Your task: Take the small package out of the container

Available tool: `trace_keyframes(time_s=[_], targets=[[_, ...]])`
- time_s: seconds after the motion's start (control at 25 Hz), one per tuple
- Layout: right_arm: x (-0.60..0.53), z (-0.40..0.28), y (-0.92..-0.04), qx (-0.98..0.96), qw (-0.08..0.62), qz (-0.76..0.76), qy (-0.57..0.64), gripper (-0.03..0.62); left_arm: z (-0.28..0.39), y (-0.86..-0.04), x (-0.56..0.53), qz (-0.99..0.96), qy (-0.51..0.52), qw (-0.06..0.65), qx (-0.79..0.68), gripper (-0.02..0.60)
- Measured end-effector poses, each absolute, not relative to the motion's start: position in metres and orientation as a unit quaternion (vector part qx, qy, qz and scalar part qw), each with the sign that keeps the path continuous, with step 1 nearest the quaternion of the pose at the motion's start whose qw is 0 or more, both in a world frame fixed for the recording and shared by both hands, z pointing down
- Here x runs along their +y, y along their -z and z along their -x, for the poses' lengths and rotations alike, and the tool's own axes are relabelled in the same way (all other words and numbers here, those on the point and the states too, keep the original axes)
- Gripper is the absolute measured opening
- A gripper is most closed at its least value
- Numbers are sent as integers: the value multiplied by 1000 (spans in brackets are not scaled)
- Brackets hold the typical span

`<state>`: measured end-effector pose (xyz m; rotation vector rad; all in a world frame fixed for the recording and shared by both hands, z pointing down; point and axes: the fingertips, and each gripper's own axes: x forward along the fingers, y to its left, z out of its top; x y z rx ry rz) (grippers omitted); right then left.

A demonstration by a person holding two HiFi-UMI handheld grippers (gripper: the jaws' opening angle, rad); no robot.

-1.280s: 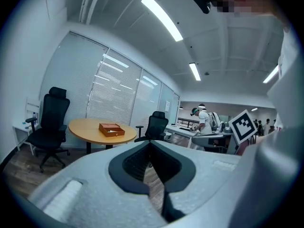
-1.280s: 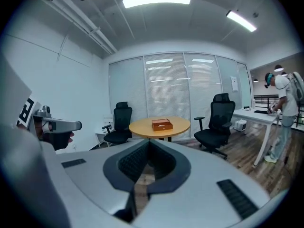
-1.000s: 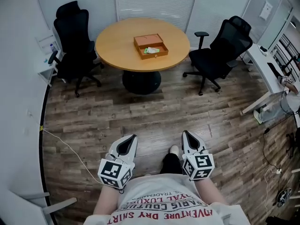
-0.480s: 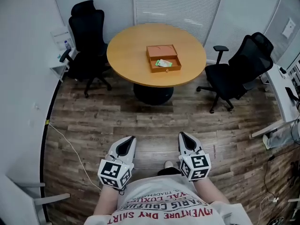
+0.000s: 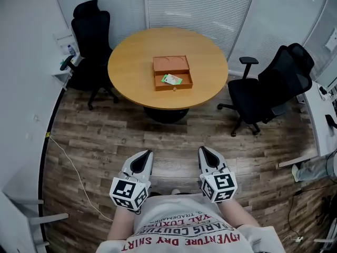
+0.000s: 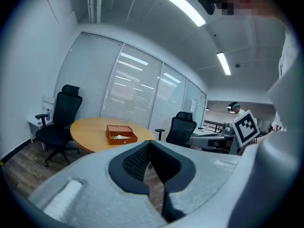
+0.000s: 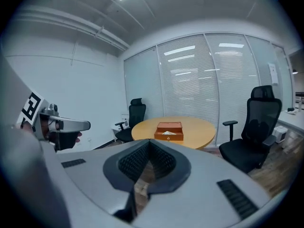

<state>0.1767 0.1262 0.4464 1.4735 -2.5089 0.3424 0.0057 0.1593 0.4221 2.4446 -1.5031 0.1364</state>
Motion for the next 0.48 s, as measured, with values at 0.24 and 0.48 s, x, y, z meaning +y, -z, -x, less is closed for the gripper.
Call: trace_keyframes(time_s=[0.24, 0.48], targets=[[91, -190, -451, -859, 99, -491, -108, 8, -29, -425, 128, -842, -67, 137, -518, 11], [49, -195, -465, -853, 109, -497, -117, 8, -24, -437, 81, -837, -71, 151, -521, 12]])
